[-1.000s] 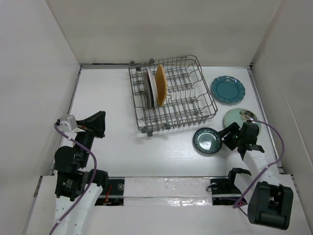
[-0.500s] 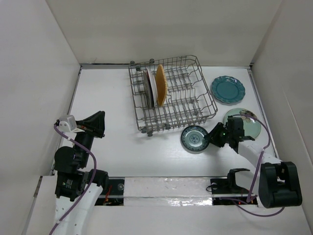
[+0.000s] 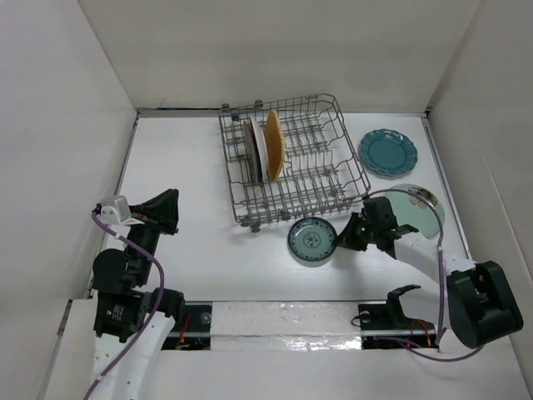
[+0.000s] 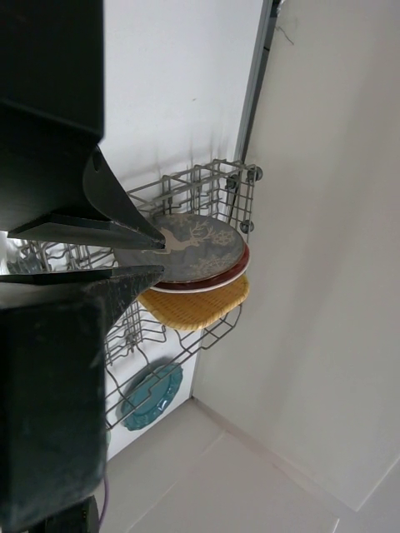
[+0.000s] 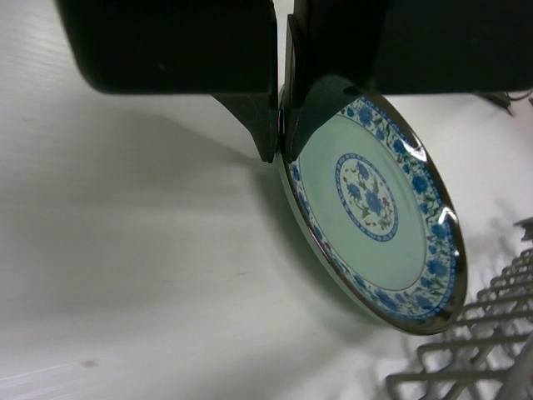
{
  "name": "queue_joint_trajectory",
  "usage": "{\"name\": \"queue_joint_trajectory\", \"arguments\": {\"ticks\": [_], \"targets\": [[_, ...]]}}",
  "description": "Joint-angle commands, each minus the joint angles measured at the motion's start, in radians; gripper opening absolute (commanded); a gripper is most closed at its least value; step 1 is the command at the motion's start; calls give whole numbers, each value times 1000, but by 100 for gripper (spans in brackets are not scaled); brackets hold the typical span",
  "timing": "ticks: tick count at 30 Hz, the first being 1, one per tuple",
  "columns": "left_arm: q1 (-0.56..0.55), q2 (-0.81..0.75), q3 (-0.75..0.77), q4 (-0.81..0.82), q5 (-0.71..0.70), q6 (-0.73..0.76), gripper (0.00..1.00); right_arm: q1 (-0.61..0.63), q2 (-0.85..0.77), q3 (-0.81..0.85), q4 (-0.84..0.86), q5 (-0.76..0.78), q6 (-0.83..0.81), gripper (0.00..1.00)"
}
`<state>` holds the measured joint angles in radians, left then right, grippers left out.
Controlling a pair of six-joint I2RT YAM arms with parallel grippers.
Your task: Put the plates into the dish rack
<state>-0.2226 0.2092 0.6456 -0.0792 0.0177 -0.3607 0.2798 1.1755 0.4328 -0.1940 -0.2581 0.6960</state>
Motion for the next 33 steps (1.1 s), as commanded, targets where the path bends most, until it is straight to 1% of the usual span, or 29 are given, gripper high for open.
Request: {"name": "queue_joint_trajectory", "arguments": {"ticks": [1,2,3,4,5,6,7,8,10,11,12,14,15,17,18,19,20,21,22,25,26,28,30,31,33], "targets": [[-4,13,22,32,-5,2,12,93,-25,50,-113,65,-15,0],[-4,15,20,33,-5,0,12,125,-66,64,-123,56,-16,0],[-4,16,22,32,-2,2,12,192,-89,79,-140,51,-16,0],[-4,16,22,33,-1,0,12,228,-108,98,-163,43,-19,0],[-4,18,20,35,-1,0,11,266,-137,142,-174,33,-23,0],[-4,18,22,33,-1,2,11,345,-148,168,-185,30,-23,0],[-4,18,20,33,-2,0,12,382,-151,193,-197,30,-23,0],[-4,18,20,33,-2,2,12,415,-154,252,-203,34,-23,0],[-4,19,22,33,-2,0,12,497,-160,320,-205,65,-45,0],[-4,21,20,33,-2,0,12,518,-163,390,-209,92,-53,0],[-4,24,20,33,-2,2,12,532,-169,427,-217,179,-76,0],[-4,24,22,33,-1,0,12,532,-174,489,-222,296,-108,0],[-4,21,20,33,-1,2,12,532,-175,536,-226,421,-137,0],[-4,21,20,32,-4,0,12,497,-178,567,-225,543,-164,0],[-4,24,22,30,-4,2,12,483,-177,581,-223,642,-183,0],[-4,25,20,32,-1,0,12,470,-175,598,-211,681,-197,0],[-4,25,20,35,2,2,12,451,-163,607,-185,709,-208,0],[-4,27,20,33,5,3,12,396,-133,641,-185,733,-239,0],[-4,29,20,33,4,3,12,375,-132,662,-200,752,-251,0],[-4,27,20,32,1,3,12,326,-65,719,-226,810,-324,0],[-4,25,20,30,-1,3,12,326,-53,740,-229,825,-341,0],[-4,22,22,32,1,2,12,282,-18,754,-219,842,-380,0],[-4,25,22,33,5,2,12,273,44,783,-197,846,-403,0],[-4,27,19,36,10,2,12,272,73,800,-187,882,-420,0],[-4,30,20,36,11,2,12,283,133,855,-168,902,-438,0]]}}
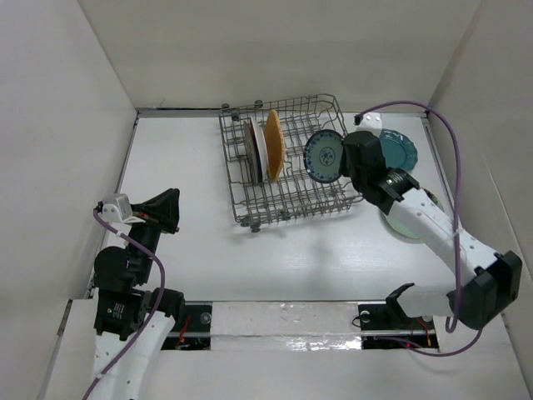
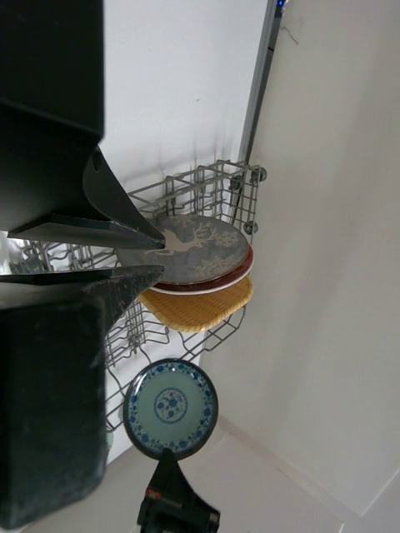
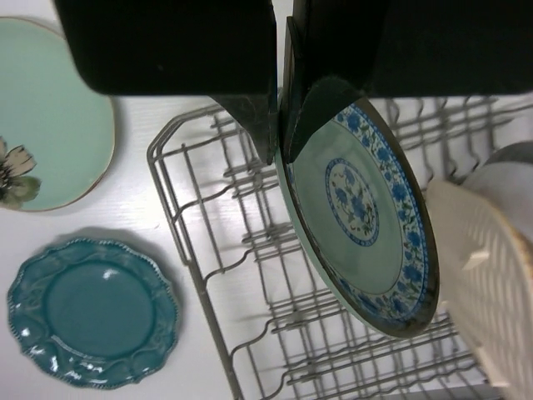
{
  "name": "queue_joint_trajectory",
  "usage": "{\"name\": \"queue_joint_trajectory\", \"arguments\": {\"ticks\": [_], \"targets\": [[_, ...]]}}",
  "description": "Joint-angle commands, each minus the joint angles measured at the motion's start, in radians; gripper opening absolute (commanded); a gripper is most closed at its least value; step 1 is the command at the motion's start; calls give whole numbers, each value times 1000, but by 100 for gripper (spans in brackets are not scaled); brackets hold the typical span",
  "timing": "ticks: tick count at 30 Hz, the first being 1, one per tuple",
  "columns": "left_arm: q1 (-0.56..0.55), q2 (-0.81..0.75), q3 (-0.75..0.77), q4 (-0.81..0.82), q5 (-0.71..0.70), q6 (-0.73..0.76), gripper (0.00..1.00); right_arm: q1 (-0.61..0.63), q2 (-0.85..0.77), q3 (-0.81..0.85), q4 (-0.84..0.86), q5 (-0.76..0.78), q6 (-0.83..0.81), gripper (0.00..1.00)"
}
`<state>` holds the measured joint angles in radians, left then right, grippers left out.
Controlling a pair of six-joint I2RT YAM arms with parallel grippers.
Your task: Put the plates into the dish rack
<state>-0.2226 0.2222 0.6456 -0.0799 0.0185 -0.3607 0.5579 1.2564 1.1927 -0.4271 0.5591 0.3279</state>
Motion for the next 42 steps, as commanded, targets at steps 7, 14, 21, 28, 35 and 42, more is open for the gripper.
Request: {"name": "queue_joint_trajectory", "arguments": {"ticks": [7,14,21,28,35,42], "targets": [[-4,22,19,35,9,-3,12,37,371,327,80,172,-89,0],[-4,28,20,34,14,0,12,83,616,536,21,223,-90,0],[-4,31,20,35,18,0,12,94,713,626,-21,294,-109,0],[-4,32,20,34,17,-1,12,103,724,622,-6,358,-116,0],[-4,35,20,32,15,-1,12,112,762,618,2,352,-101,0],[-4,37,19,34,17,-1,12,143,811,628,8,337,-92,0]]}}
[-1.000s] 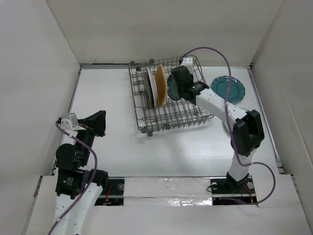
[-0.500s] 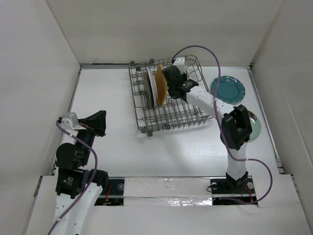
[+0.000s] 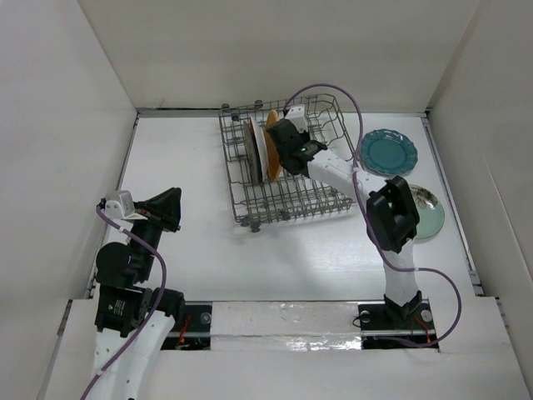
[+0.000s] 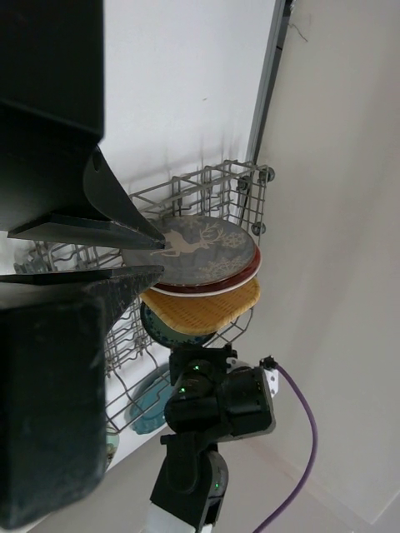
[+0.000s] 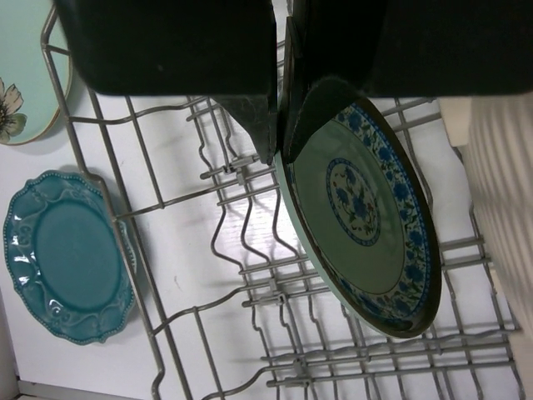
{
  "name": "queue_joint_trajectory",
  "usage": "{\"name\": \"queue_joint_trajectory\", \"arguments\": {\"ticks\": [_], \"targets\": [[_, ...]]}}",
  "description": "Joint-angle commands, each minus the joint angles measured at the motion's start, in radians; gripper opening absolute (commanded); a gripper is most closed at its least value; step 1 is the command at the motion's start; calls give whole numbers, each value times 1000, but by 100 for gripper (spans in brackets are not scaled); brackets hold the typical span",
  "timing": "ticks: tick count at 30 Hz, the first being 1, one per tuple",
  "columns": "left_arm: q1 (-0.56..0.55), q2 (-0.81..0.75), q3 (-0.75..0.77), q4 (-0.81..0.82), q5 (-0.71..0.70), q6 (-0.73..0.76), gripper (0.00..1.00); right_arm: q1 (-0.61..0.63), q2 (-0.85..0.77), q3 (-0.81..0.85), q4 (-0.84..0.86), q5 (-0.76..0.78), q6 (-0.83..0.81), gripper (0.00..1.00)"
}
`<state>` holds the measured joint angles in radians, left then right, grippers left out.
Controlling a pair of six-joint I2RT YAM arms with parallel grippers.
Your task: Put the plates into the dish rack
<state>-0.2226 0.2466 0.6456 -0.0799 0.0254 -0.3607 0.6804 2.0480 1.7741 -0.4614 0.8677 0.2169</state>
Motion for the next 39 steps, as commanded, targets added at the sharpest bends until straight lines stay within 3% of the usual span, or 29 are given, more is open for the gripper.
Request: {"name": "queue_joint_trajectory", "arguments": {"ticks": [1,5,10,15,26,29,30,31,32,35,36,39], "targets": [[-4,13,19,34,10,-1,12,30,34,56,40,39,24,0],[-4,14,19,34,7,-1,12,51,43,56,49,42,48,2],[-4,14,19,32,8,-1,12,51,-8,-5,107,-19,122,28],[-4,16,19,34,7,-1,12,18,-155,-194,269,-217,203,41],[-4,14,17,35,16,-1,12,-68,-429,-491,395,-397,286,45],[-4,11,16,34,16,-1,12,-119,-594,-681,508,-398,323,39],[-4,10,17,35,15,-1,12,-139,-650,-750,548,-397,343,15],[-4,7,17,35,15,-3,12,-197,-711,-822,587,-403,387,1],[-4,5,16,35,16,-3,12,-232,-773,-963,659,-417,407,0],[-4,-1,15,35,22,-4,12,-411,-1020,-1154,716,-453,508,0],[-4,-3,14,37,25,-3,12,-457,-1130,-1248,702,-453,536,0],[-4,-9,12,42,37,-4,11,-660,-1238,-1347,635,-476,587,1]]}}
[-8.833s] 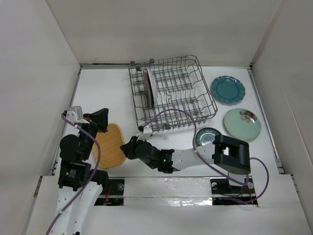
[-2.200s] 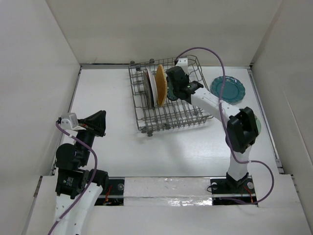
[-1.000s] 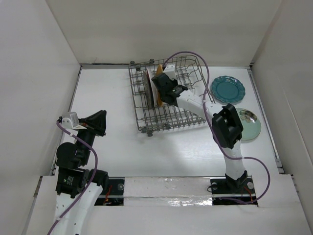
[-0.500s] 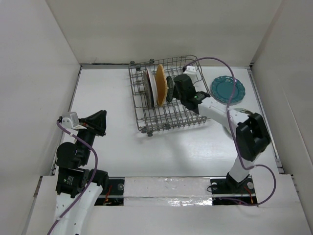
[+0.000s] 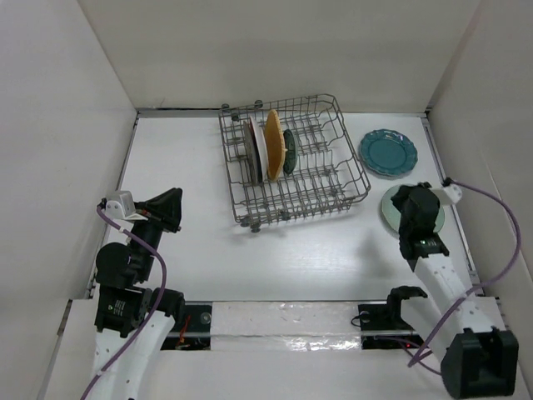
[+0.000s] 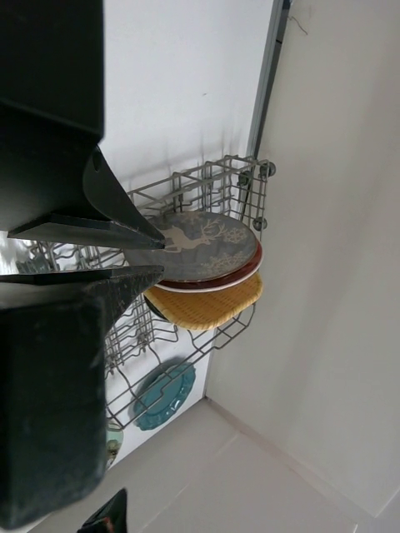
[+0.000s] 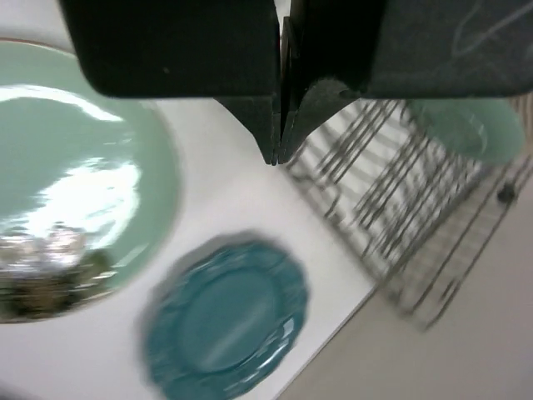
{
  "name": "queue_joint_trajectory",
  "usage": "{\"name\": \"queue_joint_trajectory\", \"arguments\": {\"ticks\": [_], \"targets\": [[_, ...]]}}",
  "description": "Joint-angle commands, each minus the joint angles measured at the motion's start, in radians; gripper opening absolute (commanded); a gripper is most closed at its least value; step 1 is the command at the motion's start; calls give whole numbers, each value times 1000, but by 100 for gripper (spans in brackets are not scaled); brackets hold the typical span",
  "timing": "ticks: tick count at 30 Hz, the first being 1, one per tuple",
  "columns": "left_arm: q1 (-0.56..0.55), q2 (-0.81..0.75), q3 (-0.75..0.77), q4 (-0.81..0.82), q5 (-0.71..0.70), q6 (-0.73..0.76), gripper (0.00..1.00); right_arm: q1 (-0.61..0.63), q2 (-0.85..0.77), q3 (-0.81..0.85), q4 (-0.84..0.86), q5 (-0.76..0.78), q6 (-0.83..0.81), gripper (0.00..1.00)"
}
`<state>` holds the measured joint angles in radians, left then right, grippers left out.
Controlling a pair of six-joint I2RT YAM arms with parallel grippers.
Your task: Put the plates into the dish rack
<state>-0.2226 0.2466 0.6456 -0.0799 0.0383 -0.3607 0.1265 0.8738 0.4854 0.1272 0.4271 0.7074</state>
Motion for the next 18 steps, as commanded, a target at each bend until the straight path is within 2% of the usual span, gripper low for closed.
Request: {"name": "queue_joint_trajectory", "arguments": {"ticks": [1,2,3,5,6,9,13,18], "targets": [[-4,-12,14,42,26,-3,11,-160,-88,-92,42,-72,74,7],[-4,-13,12,42,25,-6,11,-260,-84,-97,5,-127,69,13],[-4,-12,14,40,26,-6,12,-309,-76,-94,-27,-142,72,24],[-15,-13,12,43,28,-6,12,-401,-53,-102,-63,-201,67,38],[-15,-15,12,45,28,-4,12,-483,-49,-113,-63,-221,69,49],[-24,-17,14,43,28,-4,12,-600,-29,-152,-51,-298,84,61],[-35,-13,12,43,23,-4,12,-672,40,-146,-78,-347,87,62],[-44,-17,12,43,23,-6,12,-761,109,-198,-12,-536,145,61]]}}
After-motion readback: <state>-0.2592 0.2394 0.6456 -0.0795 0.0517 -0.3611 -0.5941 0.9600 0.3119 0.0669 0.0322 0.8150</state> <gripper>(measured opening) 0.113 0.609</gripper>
